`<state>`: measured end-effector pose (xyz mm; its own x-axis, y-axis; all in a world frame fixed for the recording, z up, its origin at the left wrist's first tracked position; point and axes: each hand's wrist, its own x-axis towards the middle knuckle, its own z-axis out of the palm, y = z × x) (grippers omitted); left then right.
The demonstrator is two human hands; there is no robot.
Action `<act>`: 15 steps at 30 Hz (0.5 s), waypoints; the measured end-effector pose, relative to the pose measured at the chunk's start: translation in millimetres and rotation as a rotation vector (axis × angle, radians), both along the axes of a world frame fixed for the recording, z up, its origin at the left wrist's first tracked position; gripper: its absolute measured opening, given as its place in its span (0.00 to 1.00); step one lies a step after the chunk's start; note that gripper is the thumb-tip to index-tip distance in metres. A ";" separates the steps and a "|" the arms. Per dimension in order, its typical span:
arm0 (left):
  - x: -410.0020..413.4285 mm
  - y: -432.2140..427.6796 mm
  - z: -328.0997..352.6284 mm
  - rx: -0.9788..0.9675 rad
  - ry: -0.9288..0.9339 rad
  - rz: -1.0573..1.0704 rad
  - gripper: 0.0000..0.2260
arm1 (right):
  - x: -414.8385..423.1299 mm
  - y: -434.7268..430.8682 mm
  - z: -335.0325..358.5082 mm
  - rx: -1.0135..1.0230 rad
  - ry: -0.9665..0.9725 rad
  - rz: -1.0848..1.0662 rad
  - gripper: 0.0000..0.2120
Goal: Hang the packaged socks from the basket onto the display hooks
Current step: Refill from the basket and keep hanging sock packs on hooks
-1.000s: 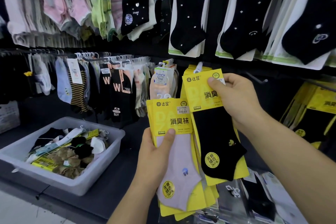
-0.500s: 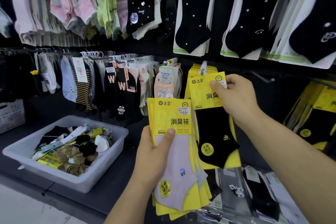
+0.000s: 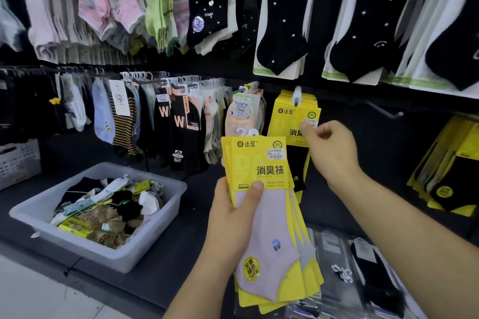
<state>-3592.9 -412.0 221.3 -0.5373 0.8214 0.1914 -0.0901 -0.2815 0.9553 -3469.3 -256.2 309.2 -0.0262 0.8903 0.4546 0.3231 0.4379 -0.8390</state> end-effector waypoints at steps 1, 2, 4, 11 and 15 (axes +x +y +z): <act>1.5 0.6 0.0 0.004 0.002 0.000 0.18 | -0.5 -10.6 -3.5 -0.042 0.021 0.103 0.22; 3.0 1.2 0.0 0.007 0.003 0.002 0.19 | -1.1 -21.6 -6.7 -0.095 0.024 0.208 0.26; 5.4 2.2 -0.8 0.013 0.000 0.008 0.19 | -0.8 -37.5 -12.2 -0.159 -0.001 0.350 0.28; 12.9 3.6 -0.3 0.041 -0.122 -0.082 0.21 | 8.6 -44.4 -10.0 -0.165 0.069 0.368 0.14; 15.6 6.9 1.9 0.083 -0.151 -0.058 0.21 | 15.7 -42.1 -3.0 -0.146 0.157 0.376 0.10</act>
<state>-3577.2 -405.1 223.3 -0.5171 0.8367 0.1806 -0.2494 -0.3491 0.9033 -3453.6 -298.4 306.2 -0.3017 0.8873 0.3487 0.0267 0.3735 -0.9272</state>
